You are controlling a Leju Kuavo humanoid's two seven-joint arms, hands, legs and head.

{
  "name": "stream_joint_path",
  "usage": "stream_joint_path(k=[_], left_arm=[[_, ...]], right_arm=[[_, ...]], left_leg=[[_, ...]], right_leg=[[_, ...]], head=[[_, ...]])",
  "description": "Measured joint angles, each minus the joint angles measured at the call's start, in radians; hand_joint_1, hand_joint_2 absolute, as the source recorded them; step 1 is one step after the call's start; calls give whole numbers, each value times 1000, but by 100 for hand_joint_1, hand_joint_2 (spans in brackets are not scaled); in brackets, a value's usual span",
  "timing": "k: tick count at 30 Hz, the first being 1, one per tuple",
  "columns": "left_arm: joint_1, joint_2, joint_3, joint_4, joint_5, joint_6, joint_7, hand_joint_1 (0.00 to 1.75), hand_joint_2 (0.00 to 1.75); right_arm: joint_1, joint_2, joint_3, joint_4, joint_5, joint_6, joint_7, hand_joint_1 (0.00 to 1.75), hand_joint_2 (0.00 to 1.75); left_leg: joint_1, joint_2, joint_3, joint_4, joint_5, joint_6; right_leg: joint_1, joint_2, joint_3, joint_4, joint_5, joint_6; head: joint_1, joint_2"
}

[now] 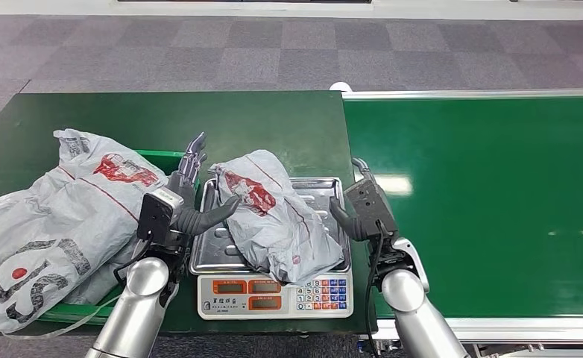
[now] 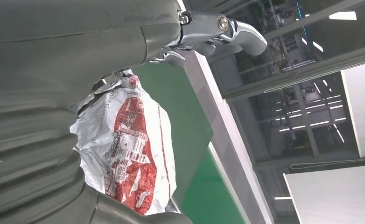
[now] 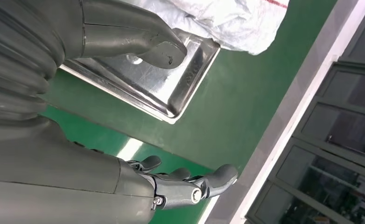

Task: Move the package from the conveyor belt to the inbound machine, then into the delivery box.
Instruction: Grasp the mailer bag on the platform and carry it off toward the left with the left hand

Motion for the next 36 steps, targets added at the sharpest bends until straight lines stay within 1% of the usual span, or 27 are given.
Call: stream_joint_path(k=[1, 5, 9, 11, 13, 16, 19, 22, 25, 29, 36], left_arm=[[0, 0, 0, 0, 0, 0, 0, 0, 175], [0, 0, 0, 0, -2, 2, -1, 0, 175], [-6, 2, -1, 4, -22, 4, 2, 0, 175], [-20, 6, -7, 20, -60, -7, 11, 0, 175], [-50, 12, -25, 59, -133, -27, 26, 0, 175], [-139, 31, -89, 180, -338, -79, 24, 0, 175], [-267, 53, -190, 366, -553, -161, -37, 0, 175], [-378, 70, -277, 511, -656, -217, -107, 0, 175], [-463, 85, -356, 603, -709, -262, -153, 0, 175], [-529, 105, -440, 651, -735, -303, -187, 0, 175], [-567, 144, -541, 661, -720, -363, -221, 0, 175]], right_arm=[[0, 0, -2, 1, -3, 1, 0, 0, 0], [-13, -1, -13, 14, -50, 26, -18, 0, 0], [-46, -4, -37, 57, -155, 79, -85, 0, 0], [-64, -5, -53, 81, -227, 120, -125, 0, 0], [-85, -6, -63, 111, -283, 155, -152, 0, 0], [-124, -6, -69, 157, -339, 195, -169, 0, 0], [-157, -6, -72, 187, -376, 227, -166, 0, 0], [-167, -14, -80, 194, -396, 246, -161, 0, 0], [-164, -27, -89, 194, -405, 262, -162, 0, 0], [-156, -41, -94, 194, -408, 272, -162, 0, 0], [-163, -56, -95, 194, -416, 292, -165, 0, 0]], left_leg=[[0, 0, 0, 0, 0, 0], [0, 0, 0, 0, 0, 0], [0, 0, 0, 0, 0, 0], [0, 0, 0, 0, 1, 0], [0, 0, 0, 1, 1, 0], [0, 0, 0, 1, 3, 0], [0, 1, -1, 1, 5, 0], [0, 4, -1, 1, 5, 0], [0, 4, -1, 1, 6, 0], [0, 4, -1, 1, 6, 0], [0, 4, -1, 1, 6, 0]], right_leg=[[0, 0, 0, 0, 0, 0], [0, 0, 0, 0, 0, 0], [0, 0, 0, 0, 1, 0], [0, 0, 0, 0, 1, 0], [0, 0, 0, 0, 2, 0], [0, 0, -1, 0, 3, 0], [0, 1, -2, 0, 6, -1], [0, 3, -3, 0, 7, -2], [0, 3, -3, 0, 7, -2], [0, 3, -3, 0, 7, -2], [0, 3, -2, 0, 7, -2]], head=[[0, 0], [0, 0], [0, 0], [0, 0], [0, 0], [0, 0], [0, 0], [0, 0], [0, 0], [0, 0], [0, 0]])
